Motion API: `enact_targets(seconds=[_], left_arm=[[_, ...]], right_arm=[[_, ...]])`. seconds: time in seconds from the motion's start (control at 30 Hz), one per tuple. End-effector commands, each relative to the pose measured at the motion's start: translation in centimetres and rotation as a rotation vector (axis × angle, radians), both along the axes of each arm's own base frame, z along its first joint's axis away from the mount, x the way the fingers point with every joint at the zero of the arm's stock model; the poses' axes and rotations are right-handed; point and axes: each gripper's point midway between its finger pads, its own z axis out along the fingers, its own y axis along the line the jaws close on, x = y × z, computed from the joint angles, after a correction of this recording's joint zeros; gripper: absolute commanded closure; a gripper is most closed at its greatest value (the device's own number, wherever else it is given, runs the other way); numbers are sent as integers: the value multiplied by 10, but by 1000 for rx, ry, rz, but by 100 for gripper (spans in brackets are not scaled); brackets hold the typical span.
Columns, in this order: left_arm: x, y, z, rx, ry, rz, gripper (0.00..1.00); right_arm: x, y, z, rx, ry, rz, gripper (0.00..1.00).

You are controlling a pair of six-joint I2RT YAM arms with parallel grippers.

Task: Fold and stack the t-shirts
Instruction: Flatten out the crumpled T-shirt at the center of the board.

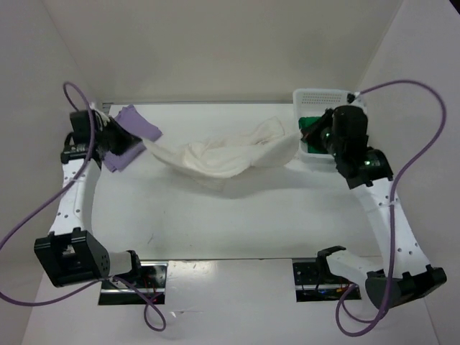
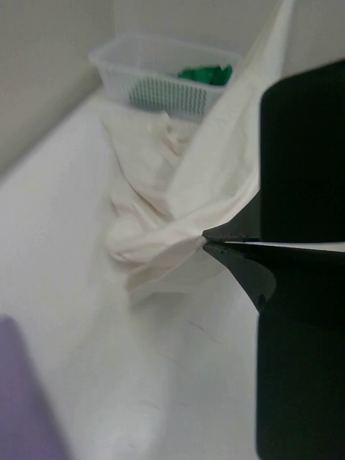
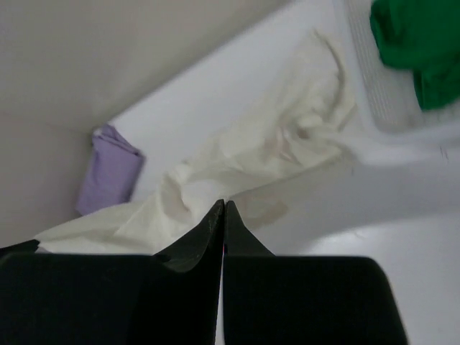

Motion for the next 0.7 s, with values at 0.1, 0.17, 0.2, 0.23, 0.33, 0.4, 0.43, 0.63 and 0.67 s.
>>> enact_targets(seconds=[0.1, 0.17, 0.2, 0.23, 0.33, 0.4, 0.43, 0.63, 0.67], left_arm=[[8, -11, 190, -14, -424, -67, 100], [7, -8, 231, -3, -517, -77, 100], [3, -5, 249, 13, -560, -70, 100], [2, -6, 260, 20, -579, -71, 100], [-11, 1, 319, 86, -709, -43, 100], [-15, 4, 341, 109, -766, -37, 100], [-6, 12, 337, 101, -751, -17, 100], [54, 63, 271, 26, -621, 64, 100], [64, 70, 258, 32, -594, 78, 100]], right_arm=[[-18, -36, 164, -111, -286, -102, 100], [-24, -38, 194, -114, -340, -101, 100], [-30, -40, 225, -102, -412, -106, 100], [-34, -41, 240, -102, -450, -108, 100], [-50, -41, 279, -80, -548, -116, 100], [-51, -36, 298, -57, -603, -94, 100], [-33, -25, 293, -58, -585, -67, 100], [76, 28, 239, -79, -485, 57, 100], [119, 41, 204, -99, -407, 65, 100]])
